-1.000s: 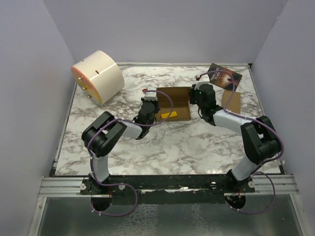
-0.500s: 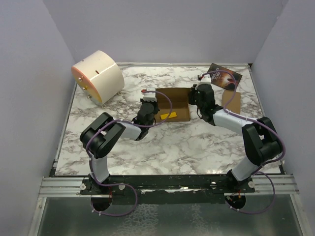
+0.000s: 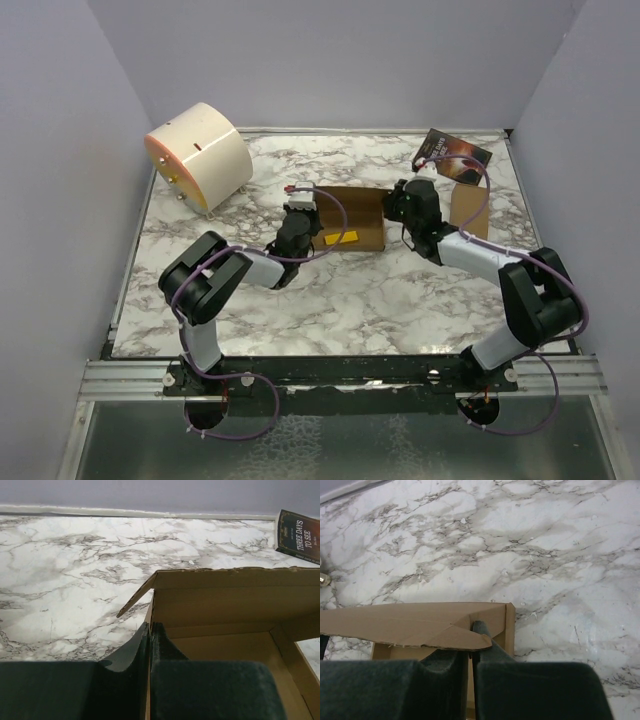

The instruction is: Fold the paper box

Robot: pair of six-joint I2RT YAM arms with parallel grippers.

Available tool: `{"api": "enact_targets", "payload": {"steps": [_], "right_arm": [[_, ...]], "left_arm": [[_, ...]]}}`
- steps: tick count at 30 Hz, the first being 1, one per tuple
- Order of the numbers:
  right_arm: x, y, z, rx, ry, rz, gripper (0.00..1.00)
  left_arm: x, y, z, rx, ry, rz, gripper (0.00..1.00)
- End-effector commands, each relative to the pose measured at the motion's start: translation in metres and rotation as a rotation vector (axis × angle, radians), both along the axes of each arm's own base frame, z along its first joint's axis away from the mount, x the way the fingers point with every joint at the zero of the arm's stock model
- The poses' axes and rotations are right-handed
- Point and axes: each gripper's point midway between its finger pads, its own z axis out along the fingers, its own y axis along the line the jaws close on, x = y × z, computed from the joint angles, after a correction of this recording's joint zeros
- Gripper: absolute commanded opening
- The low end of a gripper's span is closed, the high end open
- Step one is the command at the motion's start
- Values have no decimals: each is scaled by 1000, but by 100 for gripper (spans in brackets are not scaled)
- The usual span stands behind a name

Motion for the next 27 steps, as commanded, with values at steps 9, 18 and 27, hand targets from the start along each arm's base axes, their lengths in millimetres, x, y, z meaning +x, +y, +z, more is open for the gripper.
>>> {"api": "enact_targets", "payload": {"steps": [9, 18, 27], "right_arm": [[-48, 21, -17, 88, 116, 91, 14], [-50, 25, -10, 71, 99, 134, 19], [-58, 27, -3, 35, 91, 200, 37]], "left_arm": [[-33, -39, -15, -57, 74, -202, 0], [-32, -37, -17, -44, 82, -194, 0], [-32, -39, -14, -39, 81, -200, 0]]}}
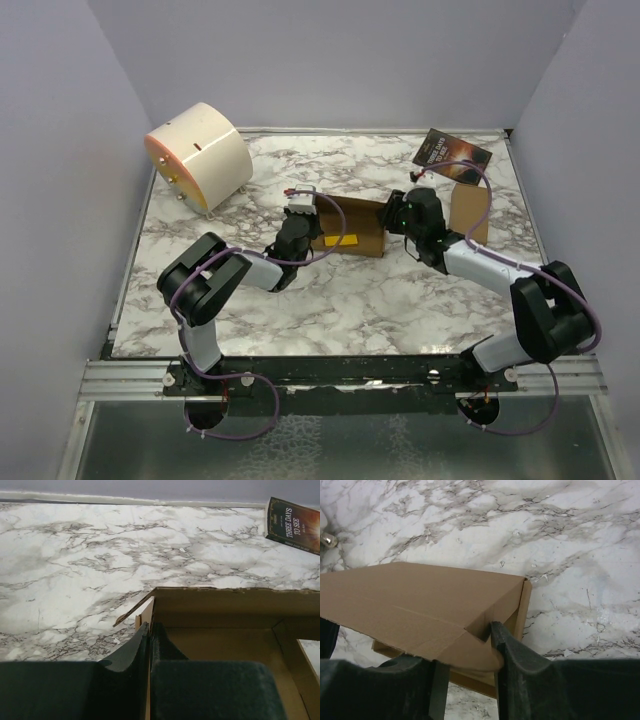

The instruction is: Fold the paper box

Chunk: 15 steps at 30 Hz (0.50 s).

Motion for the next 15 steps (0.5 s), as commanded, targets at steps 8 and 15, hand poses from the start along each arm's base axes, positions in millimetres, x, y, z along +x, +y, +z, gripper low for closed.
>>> {"api": "enact_targets", "payload": {"steps": [8, 15], "right_arm": [[-32, 20, 13, -56, -1, 215, 62], [-46, 18, 20, -112, -11, 295, 78]], "left_arm": [[-22, -31, -7, -16, 56, -150, 0], [-23, -29, -8, -14, 57, -141, 0]]}}
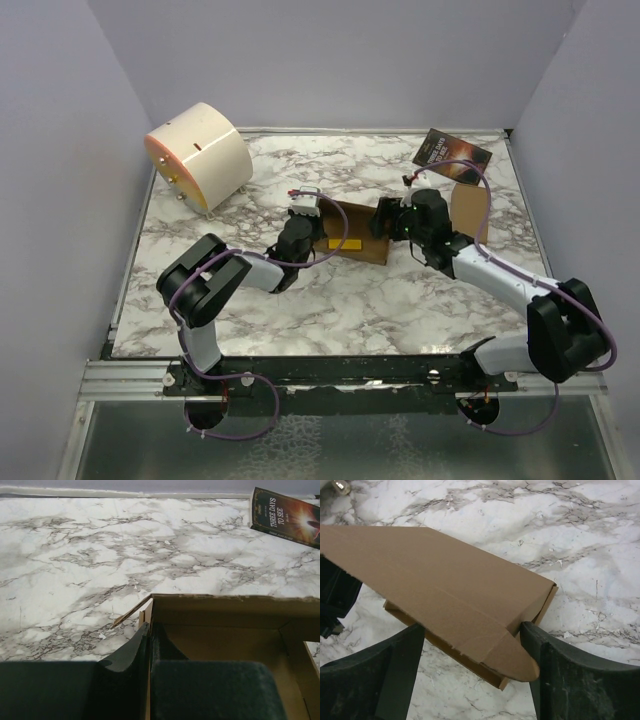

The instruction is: Fold the paper box

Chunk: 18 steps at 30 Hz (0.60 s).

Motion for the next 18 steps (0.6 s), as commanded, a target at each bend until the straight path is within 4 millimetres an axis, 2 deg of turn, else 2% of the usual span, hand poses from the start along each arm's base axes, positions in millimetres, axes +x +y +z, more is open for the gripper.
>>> {"api": "enact_targets", "payload": {"steps": [1, 5, 9, 12, 18], "right_arm": [[-18, 10, 10, -28, -15, 124, 80], [-25, 10, 13, -43, -14, 169, 82], [-34, 5, 10, -70, 8, 195, 93], [-43, -1, -1, -80, 62, 207, 99], [-62, -3, -14, -39, 131, 281, 100]], "left_arm": [[-15, -17, -5, -14, 37, -87, 0], [-16, -16, -4, -12, 36, -86, 0], [-16, -16, -5, -11, 37, -87, 0], [-16, -16, -5, -11, 36, -86, 0], [-15, -16, -5, -10, 32, -86, 0]]}}
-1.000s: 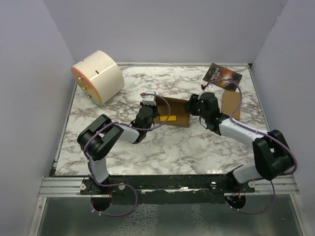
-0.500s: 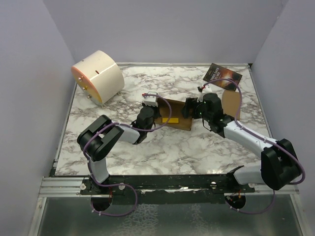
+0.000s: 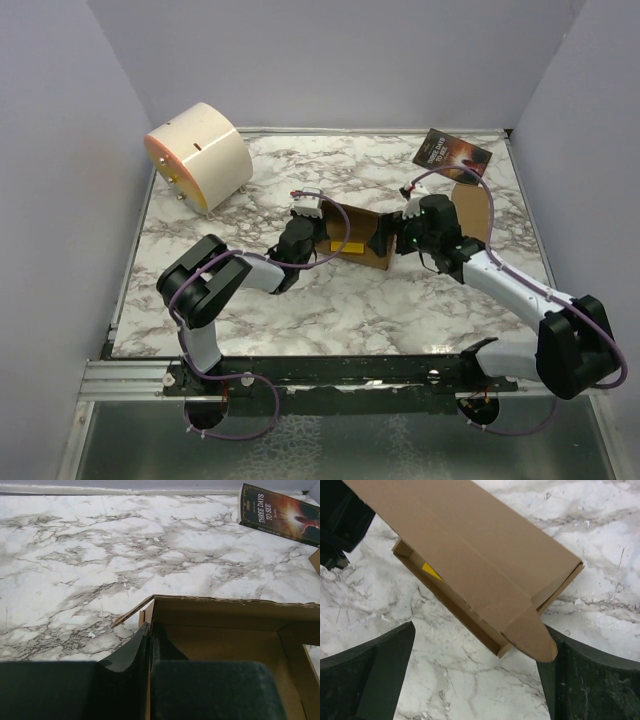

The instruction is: Fold the paper box

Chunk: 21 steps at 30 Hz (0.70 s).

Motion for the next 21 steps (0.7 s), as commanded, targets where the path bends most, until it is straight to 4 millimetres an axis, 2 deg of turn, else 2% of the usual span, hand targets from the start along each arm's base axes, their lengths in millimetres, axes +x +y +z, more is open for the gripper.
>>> {"api": "enact_targets", "payload": {"steps": [1, 6, 11, 14, 17, 21], "right_arm": [[-25, 2, -10, 22, 76, 104, 100], [-44, 6, -10, 40, 102, 194, 100], [-57, -1, 7, 26, 70, 224, 100], [-69, 3, 21, 54, 39, 292, 100], [-89, 17, 43, 117, -11, 436, 100], [-146, 37, 87, 222, -155, 878, 100]], "left_arm": [[-10, -6, -6, 3, 26, -47, 0], [-10, -6, -5, 6, 23, -47, 0], [-11, -5, -4, 12, 21, -48, 0], [-11, -5, -6, 17, 23, -50, 0], [-12, -5, -7, 17, 21, -51, 0], [-13, -5, -7, 22, 18, -60, 0]]}}
